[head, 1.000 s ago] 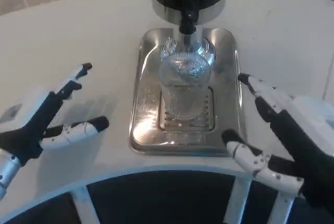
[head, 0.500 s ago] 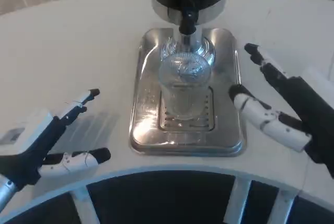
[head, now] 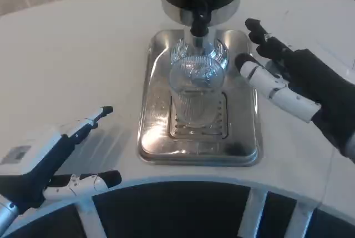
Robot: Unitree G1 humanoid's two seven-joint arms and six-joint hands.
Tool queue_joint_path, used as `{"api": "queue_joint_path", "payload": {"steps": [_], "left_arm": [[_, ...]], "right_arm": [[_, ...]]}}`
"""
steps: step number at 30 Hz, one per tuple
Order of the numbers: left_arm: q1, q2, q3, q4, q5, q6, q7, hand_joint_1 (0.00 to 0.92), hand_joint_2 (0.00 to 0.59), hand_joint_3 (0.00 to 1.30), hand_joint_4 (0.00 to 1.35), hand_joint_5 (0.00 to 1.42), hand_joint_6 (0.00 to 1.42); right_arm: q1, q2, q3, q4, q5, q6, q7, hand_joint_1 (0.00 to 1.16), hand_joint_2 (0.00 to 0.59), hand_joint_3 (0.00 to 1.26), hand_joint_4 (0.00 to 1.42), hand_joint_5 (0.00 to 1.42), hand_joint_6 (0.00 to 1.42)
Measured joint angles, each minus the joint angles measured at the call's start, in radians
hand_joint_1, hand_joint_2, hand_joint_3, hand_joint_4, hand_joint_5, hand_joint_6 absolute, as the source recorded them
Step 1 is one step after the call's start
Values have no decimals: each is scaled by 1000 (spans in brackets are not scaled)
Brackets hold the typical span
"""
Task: Grasp the cup under the faucet to collect the drink, then remove the cup.
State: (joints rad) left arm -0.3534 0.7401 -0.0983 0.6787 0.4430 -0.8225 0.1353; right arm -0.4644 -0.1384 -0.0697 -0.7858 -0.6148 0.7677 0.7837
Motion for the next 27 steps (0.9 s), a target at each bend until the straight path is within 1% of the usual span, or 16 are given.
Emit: {"api": "queue_joint_path", "payload": {"steps": [1, 3, 5, 9, 14, 19, 21, 27], "left_arm": [[1, 0, 0, -2, 0, 1, -1, 43, 54, 108, 89, 174, 222], [7, 0, 1, -12, 0, 5, -6, 43, 54, 108, 89, 173, 221], [10, -1, 1, -23, 0, 8, -10, 43, 54, 108, 89, 171, 219], [20, -3, 1, -39, 0, 16, -13, 43, 55, 108, 89, 170, 218], [39, -5, 3, -72, 0, 25, -14, 43, 55, 108, 89, 170, 217], [53, -5, 6, -106, 0, 31, -14, 43, 55, 108, 89, 169, 212], [61, -5, 8, -114, 0, 33, -14, 43, 55, 108, 89, 169, 209], [85, -5, 13, -143, 0, 37, -23, 43, 55, 108, 89, 169, 204]], "right_arm": [[-3, -5, 1, 1, 11, 5, -4, 224, 475, 0, 0, 0, 12], [-17, -28, 9, 11, 50, 22, -23, 223, 476, 0, 0, 0, 13], [-39, -40, 14, 18, 78, 31, -40, 223, 476, 0, 0, 0, 14], [-73, -77, 23, 30, 145, 56, -69, 222, 476, 0, 0, 0, 15], [-101, -115, 36, 46, 225, 88, -108, 222, 476, 0, 0, 0, 17], [-121, -148, 54, 47, 293, 101, -141, 214, 469, 0, 0, 0, 28], [-125, -152, 58, 55, 315, 102, -153, 211, 470, 0, 0, 0, 29], [-163, -178, 77, 122, 379, 93, -196, 202, 469, 0, 0, 0, 30]]}}
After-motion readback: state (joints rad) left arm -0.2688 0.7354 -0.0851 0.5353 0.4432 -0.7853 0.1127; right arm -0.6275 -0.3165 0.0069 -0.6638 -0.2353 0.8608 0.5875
